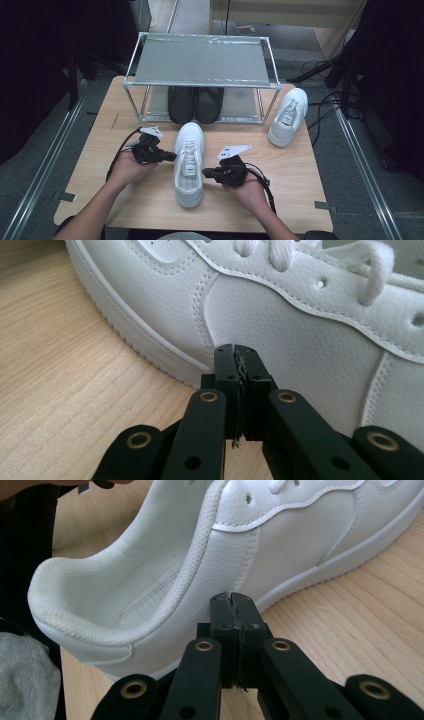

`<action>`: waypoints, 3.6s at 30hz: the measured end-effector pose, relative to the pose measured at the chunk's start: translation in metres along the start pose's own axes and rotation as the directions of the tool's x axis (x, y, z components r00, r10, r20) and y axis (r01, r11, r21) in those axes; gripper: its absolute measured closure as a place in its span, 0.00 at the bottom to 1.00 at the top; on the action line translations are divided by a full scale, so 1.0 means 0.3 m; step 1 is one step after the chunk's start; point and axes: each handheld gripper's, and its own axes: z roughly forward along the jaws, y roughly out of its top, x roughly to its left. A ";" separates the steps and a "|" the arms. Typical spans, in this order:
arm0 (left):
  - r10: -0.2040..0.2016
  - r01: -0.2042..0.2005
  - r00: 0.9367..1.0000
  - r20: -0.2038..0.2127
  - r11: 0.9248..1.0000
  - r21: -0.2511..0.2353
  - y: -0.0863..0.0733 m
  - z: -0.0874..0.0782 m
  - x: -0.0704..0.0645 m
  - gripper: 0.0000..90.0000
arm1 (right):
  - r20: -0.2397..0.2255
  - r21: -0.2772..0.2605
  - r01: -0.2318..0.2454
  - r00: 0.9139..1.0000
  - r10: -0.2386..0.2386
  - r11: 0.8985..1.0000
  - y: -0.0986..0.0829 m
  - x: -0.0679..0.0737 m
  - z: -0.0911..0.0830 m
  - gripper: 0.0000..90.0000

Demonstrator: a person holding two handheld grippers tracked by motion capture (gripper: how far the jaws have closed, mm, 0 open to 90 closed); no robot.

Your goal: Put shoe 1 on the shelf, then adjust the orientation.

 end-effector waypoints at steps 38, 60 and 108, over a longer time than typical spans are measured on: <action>0.021 -0.026 0.996 -0.088 0.998 -0.053 -0.086 -0.123 -0.043 0.50 | 0.197 -0.152 -0.085 0.974 0.114 0.985 0.026 -0.293 -0.302 0.74; 0.041 -0.042 0.996 -0.084 0.999 -0.013 -0.100 -0.108 -0.052 0.49 | 0.301 -0.170 -0.126 0.938 0.174 0.977 0.042 -0.452 -0.414 0.74; 0.025 -0.025 0.996 -0.090 1.000 0.010 -0.110 -0.098 -0.044 0.48 | 0.381 -0.021 -0.236 0.896 0.226 0.971 -0.002 -0.695 -0.397 0.65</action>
